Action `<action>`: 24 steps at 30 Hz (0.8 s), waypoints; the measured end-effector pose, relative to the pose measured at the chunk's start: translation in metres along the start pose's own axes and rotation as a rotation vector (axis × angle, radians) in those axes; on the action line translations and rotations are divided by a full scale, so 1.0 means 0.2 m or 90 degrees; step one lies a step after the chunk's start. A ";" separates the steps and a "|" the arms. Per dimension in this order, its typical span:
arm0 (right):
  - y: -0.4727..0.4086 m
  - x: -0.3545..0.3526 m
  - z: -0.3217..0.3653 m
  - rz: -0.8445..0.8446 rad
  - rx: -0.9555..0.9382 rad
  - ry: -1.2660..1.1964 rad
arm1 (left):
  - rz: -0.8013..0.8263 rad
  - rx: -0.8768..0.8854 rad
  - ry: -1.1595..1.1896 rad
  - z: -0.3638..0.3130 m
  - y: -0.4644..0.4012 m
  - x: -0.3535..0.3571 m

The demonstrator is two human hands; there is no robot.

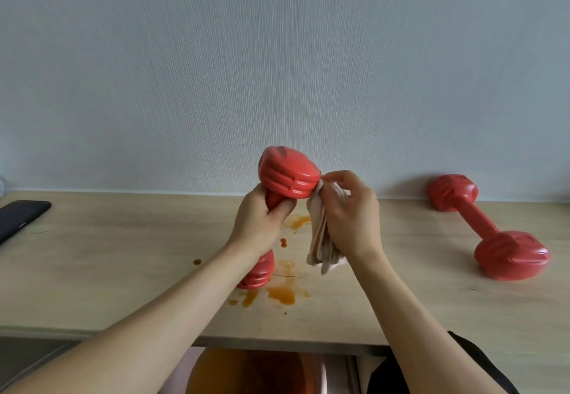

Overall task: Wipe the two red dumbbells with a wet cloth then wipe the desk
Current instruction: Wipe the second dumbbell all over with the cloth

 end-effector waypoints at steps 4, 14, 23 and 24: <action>0.05 0.02 0.07 -0.008 -0.090 0.066 | -0.057 0.001 -0.013 0.05 -0.03 0.02; -0.01 0.04 0.08 -0.023 -0.120 0.037 | 0.008 -0.007 0.066 0.01 0.00 0.02; 0.00 0.06 0.11 -0.001 -0.212 0.068 | 0.016 -0.033 0.127 0.03 -0.02 -0.02; -0.02 0.06 0.10 0.010 -0.187 0.053 | 0.024 -0.029 0.127 0.03 -0.02 -0.02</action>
Point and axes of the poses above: each hand's wrist, its own y-axis away from the middle knuckle, its own x-axis out of the palm, z = x × y, the point moved 1 cm from there along -y, towards the middle knuckle, and after that the axes turned 12 degrees about -x, right-handed, at the moved point
